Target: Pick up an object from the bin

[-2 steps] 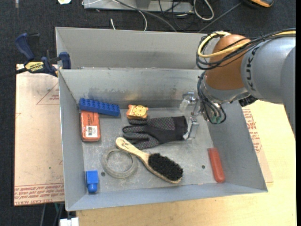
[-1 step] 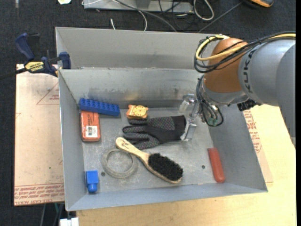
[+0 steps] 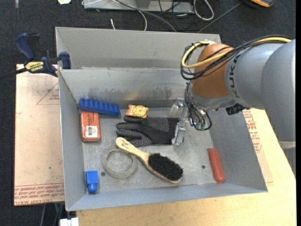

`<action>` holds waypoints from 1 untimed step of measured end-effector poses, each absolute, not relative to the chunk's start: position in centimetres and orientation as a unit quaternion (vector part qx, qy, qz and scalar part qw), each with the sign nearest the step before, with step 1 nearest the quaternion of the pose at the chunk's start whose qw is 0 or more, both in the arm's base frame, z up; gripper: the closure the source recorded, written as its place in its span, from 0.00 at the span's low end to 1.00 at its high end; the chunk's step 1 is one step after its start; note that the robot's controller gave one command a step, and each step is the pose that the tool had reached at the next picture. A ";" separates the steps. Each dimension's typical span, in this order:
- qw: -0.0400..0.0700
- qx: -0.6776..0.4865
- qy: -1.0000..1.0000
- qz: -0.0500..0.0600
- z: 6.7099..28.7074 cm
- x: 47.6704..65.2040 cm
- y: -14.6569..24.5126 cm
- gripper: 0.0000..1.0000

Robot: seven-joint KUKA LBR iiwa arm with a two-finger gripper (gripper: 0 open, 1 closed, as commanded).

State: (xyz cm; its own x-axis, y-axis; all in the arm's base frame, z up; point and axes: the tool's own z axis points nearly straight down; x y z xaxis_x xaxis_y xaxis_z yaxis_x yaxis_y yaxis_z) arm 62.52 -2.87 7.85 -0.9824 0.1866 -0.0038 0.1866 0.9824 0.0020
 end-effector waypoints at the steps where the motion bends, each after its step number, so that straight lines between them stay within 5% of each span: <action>1: 0.006 0.127 0.992 0.002 7.4 61.4 -1.2 0.00</action>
Offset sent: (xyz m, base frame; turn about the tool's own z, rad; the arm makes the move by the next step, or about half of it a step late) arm -0.0138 0.0382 -0.0085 0.0656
